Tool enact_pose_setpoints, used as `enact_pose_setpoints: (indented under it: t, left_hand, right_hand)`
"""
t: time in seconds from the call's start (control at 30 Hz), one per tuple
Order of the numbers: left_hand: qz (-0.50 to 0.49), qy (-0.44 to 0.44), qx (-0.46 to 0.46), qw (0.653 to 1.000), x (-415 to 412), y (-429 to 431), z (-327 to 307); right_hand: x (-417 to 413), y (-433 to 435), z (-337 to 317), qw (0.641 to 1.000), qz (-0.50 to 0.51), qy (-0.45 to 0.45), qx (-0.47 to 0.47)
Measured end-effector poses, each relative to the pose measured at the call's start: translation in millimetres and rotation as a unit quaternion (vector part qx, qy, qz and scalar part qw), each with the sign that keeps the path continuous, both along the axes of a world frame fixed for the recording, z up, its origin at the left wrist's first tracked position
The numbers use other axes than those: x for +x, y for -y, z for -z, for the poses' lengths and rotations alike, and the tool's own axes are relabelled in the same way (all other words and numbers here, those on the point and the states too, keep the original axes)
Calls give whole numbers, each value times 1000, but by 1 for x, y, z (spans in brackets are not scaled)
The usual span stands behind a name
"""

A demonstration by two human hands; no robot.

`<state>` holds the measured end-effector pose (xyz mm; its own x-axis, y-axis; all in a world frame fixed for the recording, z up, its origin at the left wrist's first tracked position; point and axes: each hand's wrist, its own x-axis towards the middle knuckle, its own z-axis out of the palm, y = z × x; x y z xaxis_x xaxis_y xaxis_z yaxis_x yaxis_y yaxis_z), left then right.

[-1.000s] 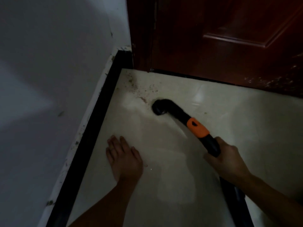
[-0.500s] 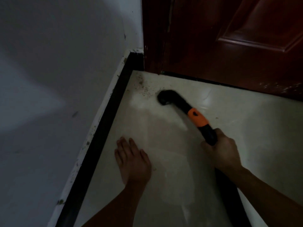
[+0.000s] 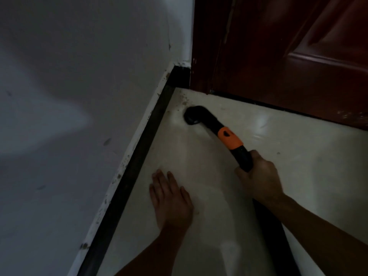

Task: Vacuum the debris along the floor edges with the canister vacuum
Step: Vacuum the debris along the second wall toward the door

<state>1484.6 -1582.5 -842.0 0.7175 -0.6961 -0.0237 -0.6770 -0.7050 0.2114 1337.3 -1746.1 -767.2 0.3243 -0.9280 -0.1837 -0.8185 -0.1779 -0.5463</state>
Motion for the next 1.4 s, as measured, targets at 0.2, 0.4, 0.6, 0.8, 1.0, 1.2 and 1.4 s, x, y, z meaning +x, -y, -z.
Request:
enact_pose_setpoints:
  t: [0.2,0.4,0.6,0.8,1.0,1.2,1.4]
  left_hand:
    - [2,-5,6,1000,-1,3,-1]
    - [2,-12,13,1000,-2,4,-4]
    - [2,-21,15,1000,1,5,-4]
    - [5,-18,7,1000,3,3,-3]
    - [8,-17,7,1000,0,3,-5]
    - [6,-12,8,1000,2,4,-1]
    - [10,3,2,1000,4,1,-1]
  right_hand:
    - [29,27,6,998,50,8,-25]
    - [63,57,6,999,18,4,-38]
    - [97,71,-1,999,-43,15,-10]
    - [54,47,-24,993,-105,18,48]
    - [44,26,-19,995,-97,-26,19]
    - [98,43,-25,969,-109,-127,-180]
    - [41,41,-25,955,-96,-192,-204]
